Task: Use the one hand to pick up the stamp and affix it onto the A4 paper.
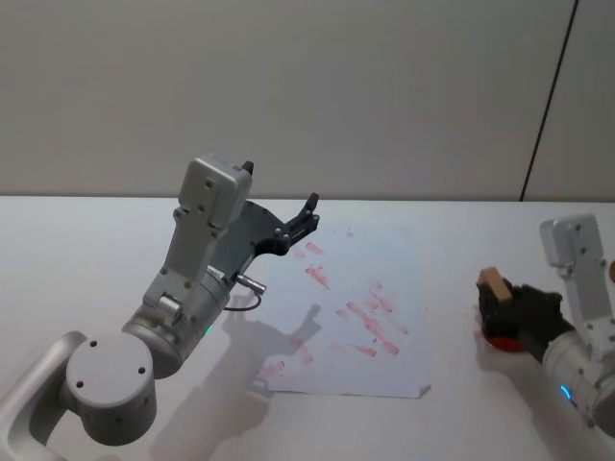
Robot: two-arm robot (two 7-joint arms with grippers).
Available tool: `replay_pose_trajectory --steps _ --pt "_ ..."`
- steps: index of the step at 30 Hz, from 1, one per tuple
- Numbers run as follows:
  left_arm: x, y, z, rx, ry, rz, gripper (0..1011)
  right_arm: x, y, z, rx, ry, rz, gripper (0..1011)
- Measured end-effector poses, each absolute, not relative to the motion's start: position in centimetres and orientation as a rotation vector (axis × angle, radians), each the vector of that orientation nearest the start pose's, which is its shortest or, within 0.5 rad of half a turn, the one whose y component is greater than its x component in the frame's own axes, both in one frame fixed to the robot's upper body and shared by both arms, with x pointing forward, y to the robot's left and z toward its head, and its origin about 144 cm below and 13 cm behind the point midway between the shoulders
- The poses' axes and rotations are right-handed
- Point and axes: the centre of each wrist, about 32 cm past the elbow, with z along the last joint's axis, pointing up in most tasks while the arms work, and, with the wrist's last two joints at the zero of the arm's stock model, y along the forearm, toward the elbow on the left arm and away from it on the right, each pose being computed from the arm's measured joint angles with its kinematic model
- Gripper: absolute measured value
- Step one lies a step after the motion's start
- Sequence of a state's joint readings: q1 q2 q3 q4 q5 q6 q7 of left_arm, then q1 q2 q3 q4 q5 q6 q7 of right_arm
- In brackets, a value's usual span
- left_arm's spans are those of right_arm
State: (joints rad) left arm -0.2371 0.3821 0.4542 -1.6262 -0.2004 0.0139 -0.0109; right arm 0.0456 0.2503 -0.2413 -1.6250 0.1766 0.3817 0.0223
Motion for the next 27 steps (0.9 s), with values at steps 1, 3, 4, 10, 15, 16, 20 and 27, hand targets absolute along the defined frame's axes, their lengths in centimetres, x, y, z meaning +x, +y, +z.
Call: replay_pose_trajectory --steps 1,3,4,10,15,16,20,27 --pt "49.2 19.8 120.4 0.061 -0.268 1.124 1003 46.3 -22.1 116.1 -0.334 0.162 -1.300 221" --pt "49.2 19.8 120.4 0.061 -0.267 1.124 1003 46.5 -21.9 116.6 -0.306 0.144 -1.289 221" --pt "49.2 19.8 120.4 0.061 -0.268 1.124 1003 46.5 -21.9 116.8 -0.297 0.139 -1.284 221" --pt "49.2 19.8 120.4 0.061 -0.268 1.124 1003 47.0 -21.3 118.1 -0.235 0.112 -1.231 221" --pt "49.2 19.8 120.4 0.061 -0.268 1.124 1003 47.4 -20.6 119.1 -0.200 0.103 -1.166 221" --pt "49.2 19.8 120.4 0.061 -0.268 1.124 1003 47.5 -20.5 119.2 -0.196 0.102 -1.155 221" --pt "49.2 19.8 120.4 0.061 -0.268 1.124 1003 47.9 -19.9 119.8 -0.191 0.111 -1.092 221" --pt "49.2 19.8 120.4 0.061 -0.268 1.124 1003 48.6 -18.9 120.3 -0.211 0.140 -0.988 220"
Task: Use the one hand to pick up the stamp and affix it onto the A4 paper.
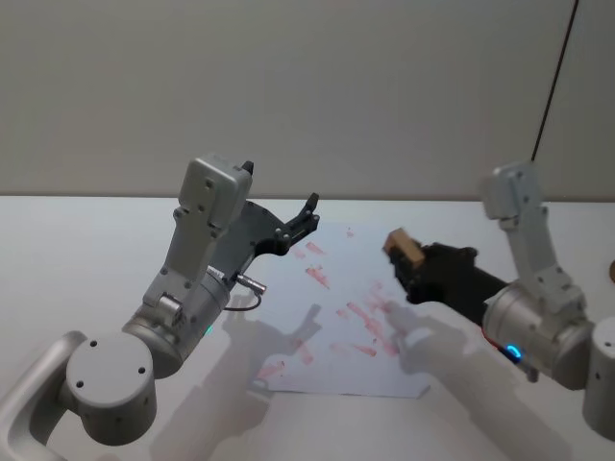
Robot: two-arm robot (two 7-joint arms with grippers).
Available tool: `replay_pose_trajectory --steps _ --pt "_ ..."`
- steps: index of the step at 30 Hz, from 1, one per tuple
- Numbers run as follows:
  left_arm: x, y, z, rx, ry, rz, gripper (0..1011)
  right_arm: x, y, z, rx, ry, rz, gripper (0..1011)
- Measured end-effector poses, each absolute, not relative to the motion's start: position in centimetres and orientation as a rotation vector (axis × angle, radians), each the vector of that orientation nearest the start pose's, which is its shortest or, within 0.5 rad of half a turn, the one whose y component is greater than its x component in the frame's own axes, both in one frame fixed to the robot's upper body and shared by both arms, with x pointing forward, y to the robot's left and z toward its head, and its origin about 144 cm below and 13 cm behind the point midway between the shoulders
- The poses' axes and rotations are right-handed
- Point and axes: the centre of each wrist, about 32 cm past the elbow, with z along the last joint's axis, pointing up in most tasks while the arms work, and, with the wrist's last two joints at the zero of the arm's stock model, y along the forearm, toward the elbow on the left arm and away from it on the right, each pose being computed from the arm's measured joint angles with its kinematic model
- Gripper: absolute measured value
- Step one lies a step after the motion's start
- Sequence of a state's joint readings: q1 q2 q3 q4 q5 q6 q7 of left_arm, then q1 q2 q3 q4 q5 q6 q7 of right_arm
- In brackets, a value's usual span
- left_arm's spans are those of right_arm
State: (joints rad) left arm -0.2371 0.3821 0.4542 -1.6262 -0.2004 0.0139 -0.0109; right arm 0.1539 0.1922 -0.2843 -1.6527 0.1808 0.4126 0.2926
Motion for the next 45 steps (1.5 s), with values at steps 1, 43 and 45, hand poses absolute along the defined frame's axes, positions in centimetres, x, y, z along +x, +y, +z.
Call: replay_pose_trajectory --steps 1,43,45 --pt "49.2 19.8 120.4 0.061 -0.268 1.124 1003 48.6 -18.9 120.3 -0.211 0.140 -0.988 221" --pt "49.2 19.8 120.4 0.061 -0.268 1.124 1003 51.8 -14.2 117.4 -0.551 0.232 -0.674 221" --pt "49.2 19.8 120.4 0.061 -0.268 1.124 1003 51.9 -14.2 117.3 -0.550 0.230 -0.673 221"
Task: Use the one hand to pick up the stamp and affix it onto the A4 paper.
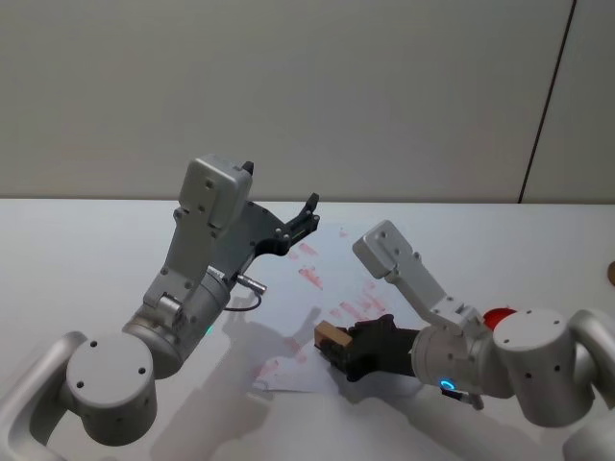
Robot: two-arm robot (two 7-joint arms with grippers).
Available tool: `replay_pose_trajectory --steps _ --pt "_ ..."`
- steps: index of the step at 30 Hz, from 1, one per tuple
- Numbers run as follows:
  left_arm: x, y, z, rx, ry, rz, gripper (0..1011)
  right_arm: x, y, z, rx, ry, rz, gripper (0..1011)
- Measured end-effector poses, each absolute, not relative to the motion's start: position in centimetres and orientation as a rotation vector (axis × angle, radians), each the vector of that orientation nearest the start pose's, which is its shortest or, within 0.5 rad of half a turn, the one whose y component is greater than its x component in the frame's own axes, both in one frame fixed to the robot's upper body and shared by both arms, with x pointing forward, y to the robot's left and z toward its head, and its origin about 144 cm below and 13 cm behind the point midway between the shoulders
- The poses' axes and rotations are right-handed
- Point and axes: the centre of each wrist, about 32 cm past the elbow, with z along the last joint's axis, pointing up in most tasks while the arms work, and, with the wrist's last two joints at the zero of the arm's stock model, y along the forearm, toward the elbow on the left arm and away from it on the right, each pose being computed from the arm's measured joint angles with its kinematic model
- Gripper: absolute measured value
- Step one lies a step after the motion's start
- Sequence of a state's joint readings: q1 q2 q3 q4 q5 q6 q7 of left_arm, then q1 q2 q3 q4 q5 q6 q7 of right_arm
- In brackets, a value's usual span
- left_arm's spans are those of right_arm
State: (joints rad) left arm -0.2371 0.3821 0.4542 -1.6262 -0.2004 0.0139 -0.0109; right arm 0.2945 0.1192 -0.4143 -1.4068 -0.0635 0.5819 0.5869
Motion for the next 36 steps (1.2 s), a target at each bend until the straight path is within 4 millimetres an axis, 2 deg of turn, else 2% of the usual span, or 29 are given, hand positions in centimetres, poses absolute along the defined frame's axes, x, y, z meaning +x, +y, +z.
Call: replay_pose_trajectory --steps 9,20,26,36 --pt "49.2 19.8 120.4 0.061 -0.268 1.124 1003 52.1 -13.9 117.8 -0.506 0.217 -0.684 221" --pt "49.2 19.8 120.4 0.061 -0.268 1.124 1002 52.1 -15.0 121.2 -0.361 0.203 -0.760 221" --pt "49.2 19.8 120.4 0.061 -0.268 1.124 1003 51.4 -17.2 122.8 -0.300 0.216 -0.837 221" --pt "49.2 19.8 120.4 0.061 -0.268 1.124 1003 49.4 -21.2 123.1 -0.291 0.255 -0.970 221"
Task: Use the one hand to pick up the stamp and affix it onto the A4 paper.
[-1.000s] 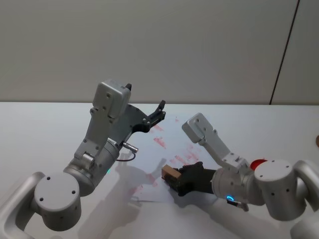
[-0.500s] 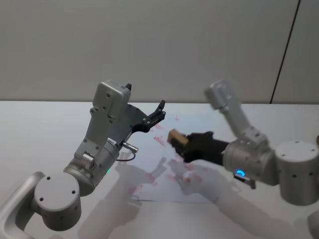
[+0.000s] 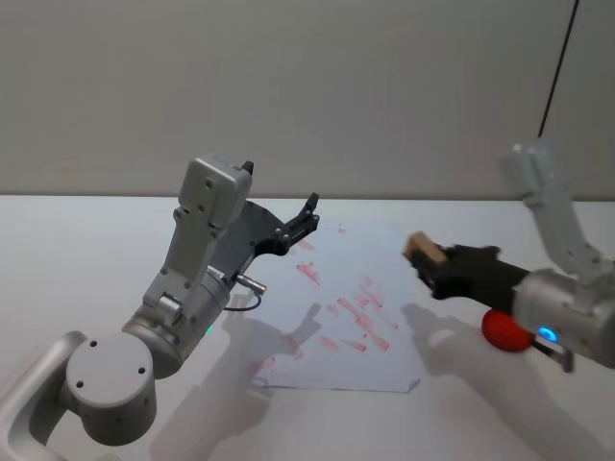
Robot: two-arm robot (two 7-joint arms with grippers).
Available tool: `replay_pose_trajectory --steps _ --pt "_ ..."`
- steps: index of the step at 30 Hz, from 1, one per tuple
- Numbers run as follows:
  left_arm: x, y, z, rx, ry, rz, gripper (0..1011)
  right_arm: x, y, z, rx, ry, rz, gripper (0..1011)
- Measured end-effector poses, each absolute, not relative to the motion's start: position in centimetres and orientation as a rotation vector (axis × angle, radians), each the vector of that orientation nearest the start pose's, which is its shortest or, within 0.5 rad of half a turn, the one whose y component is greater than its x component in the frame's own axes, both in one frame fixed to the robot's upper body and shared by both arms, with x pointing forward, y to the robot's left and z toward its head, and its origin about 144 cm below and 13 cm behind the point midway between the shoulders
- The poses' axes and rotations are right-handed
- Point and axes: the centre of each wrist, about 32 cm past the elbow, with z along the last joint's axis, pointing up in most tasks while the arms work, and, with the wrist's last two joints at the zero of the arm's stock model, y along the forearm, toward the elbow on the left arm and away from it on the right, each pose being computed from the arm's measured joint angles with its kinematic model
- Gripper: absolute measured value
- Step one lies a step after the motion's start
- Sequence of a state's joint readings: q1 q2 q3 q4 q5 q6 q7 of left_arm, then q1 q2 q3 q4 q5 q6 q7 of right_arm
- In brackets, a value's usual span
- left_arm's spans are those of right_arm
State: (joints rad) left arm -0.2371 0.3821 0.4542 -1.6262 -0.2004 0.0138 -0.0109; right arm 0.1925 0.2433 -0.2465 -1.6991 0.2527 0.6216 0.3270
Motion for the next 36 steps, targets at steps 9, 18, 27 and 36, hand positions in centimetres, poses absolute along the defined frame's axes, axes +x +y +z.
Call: replay_pose_trajectory --steps 9,18,27,36 --pt "49.2 19.8 120.4 0.061 -0.268 1.124 1003 47.2 -24.2 122.2 -0.328 0.282 -1.065 221" --pt "49.2 19.8 120.4 0.061 -0.268 1.124 1003 45.8 -25.7 121.2 -0.360 0.279 -1.130 221" --pt "49.2 19.8 120.4 0.061 -0.268 1.124 1003 45.5 -25.8 120.2 -0.384 0.261 -1.157 221" --pt "49.2 19.8 120.4 0.061 -0.268 1.124 1003 45.8 -25.5 119.7 -0.416 0.247 -1.170 221"
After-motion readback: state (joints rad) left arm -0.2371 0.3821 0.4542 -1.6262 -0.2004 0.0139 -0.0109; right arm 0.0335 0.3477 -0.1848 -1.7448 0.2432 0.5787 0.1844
